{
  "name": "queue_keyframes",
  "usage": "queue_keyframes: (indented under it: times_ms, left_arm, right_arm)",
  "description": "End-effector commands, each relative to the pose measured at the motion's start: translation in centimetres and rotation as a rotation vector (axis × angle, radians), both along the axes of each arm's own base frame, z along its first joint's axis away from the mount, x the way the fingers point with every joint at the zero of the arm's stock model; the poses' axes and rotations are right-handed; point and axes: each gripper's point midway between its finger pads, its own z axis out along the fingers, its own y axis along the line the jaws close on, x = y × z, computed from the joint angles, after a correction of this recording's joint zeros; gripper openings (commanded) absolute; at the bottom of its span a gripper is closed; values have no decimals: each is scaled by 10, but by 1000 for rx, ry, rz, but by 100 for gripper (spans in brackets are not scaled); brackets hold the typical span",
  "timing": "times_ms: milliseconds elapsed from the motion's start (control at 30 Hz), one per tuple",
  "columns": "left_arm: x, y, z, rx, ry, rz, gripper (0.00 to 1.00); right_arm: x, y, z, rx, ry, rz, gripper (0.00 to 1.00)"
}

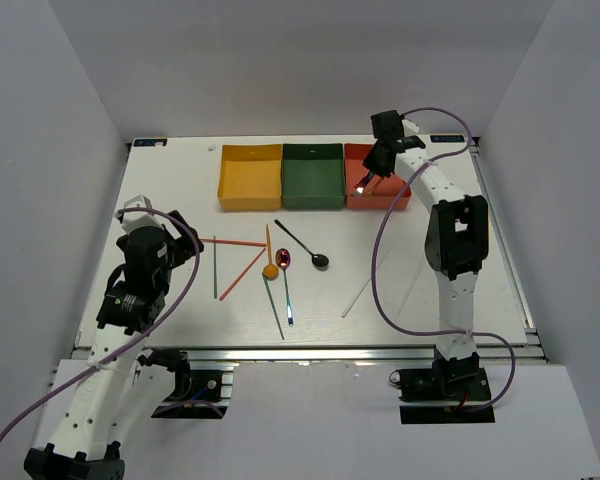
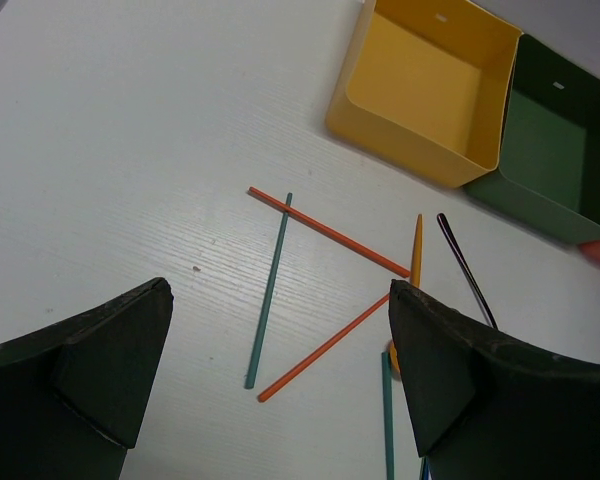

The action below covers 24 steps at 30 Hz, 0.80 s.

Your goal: Sort the eating utensils into containers

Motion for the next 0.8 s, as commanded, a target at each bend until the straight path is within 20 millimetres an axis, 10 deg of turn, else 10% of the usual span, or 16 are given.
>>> queue_keyframes:
  times_ms: [0,67,133,467,767]
  left_arm:
    - [0,2,3,6,-9,11,98]
    - [0,2,2,7,-6,11,98]
    - [0,2,2,7,-5,9,98]
    - [0,4,1,11,1,23,98]
    - [2,6,-2,15,14,36,98]
  right_arm:
    - [6,4,20,17,-55,16,32]
    - [3,2,28,20,-59,3,39]
    - [0,-1,36,21,-69,-15,87]
    - [-66,45,122,-126,-333,359,89]
    - [-172,145,28,-211,-190,1058,86]
